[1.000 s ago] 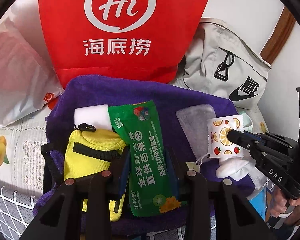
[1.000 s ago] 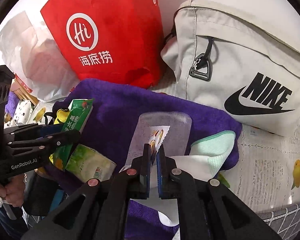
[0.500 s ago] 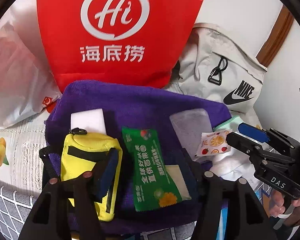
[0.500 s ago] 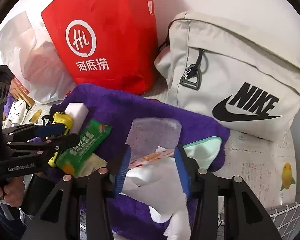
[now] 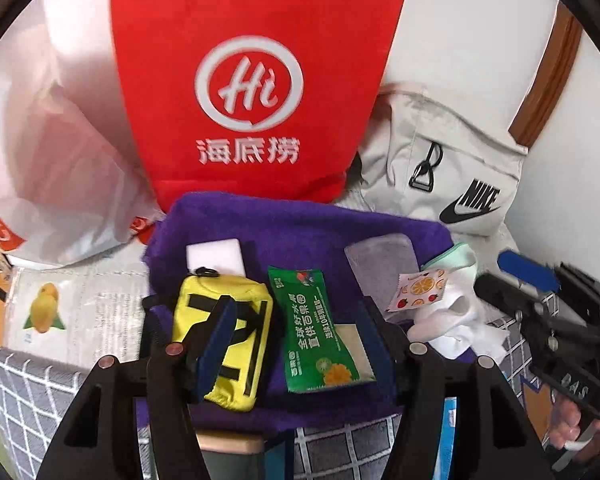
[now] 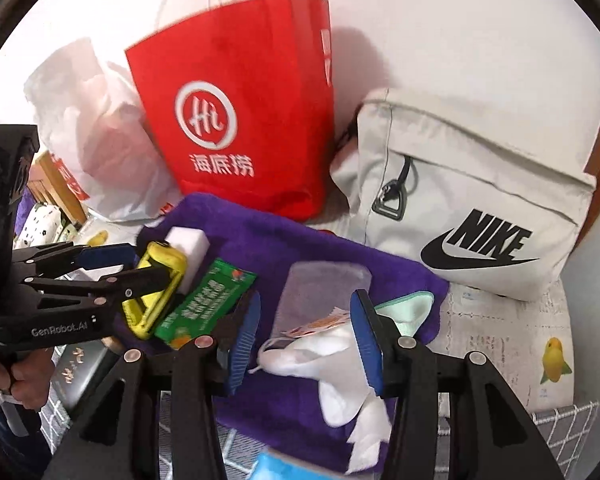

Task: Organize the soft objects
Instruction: 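Move the right tool down to the black watch strap and close on it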

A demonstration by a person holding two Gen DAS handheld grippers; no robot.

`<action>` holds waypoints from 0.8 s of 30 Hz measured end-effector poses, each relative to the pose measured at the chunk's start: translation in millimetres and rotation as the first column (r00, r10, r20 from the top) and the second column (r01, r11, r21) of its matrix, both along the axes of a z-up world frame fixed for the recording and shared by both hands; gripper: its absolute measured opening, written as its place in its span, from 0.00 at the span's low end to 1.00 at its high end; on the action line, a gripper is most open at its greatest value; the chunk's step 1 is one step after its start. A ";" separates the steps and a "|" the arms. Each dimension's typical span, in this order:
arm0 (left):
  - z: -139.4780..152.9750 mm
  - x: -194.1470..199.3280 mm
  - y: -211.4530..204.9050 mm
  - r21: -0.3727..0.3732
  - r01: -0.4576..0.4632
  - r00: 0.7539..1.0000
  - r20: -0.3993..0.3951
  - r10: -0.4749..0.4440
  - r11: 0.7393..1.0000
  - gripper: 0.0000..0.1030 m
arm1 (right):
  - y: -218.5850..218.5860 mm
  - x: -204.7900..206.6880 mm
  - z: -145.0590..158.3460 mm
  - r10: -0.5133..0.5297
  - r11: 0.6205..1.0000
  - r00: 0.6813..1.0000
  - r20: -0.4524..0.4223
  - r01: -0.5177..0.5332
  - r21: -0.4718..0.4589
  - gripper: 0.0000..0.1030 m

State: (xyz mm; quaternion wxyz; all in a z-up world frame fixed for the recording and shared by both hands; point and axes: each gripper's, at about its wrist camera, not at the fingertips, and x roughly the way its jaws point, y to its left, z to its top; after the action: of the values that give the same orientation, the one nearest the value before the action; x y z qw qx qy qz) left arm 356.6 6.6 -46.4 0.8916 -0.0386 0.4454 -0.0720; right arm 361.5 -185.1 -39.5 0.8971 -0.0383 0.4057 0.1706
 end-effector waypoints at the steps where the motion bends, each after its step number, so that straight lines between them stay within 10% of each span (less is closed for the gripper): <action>1: 2.8 -4.6 0.7 0.000 -0.001 1.000 0.007 0.001 1.000 0.58 | 0.8 -5.8 3.2 0.003 1.000 1.000 0.001 -0.003 0.005 0.46; 24: -9.9 -179.2 26.3 -0.008 -0.034 0.999 -0.010 0.034 0.999 0.58 | 21.6 -240.2 -30.4 0.086 0.990 0.996 -0.023 -0.088 -0.106 0.45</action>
State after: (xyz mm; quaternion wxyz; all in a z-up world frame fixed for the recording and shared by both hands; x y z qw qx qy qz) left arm 177.4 32.9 -56.3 0.8903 -0.0502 0.4488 -0.0585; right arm 121.4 -163.5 -69.8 0.8818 -0.1024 0.4202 0.1880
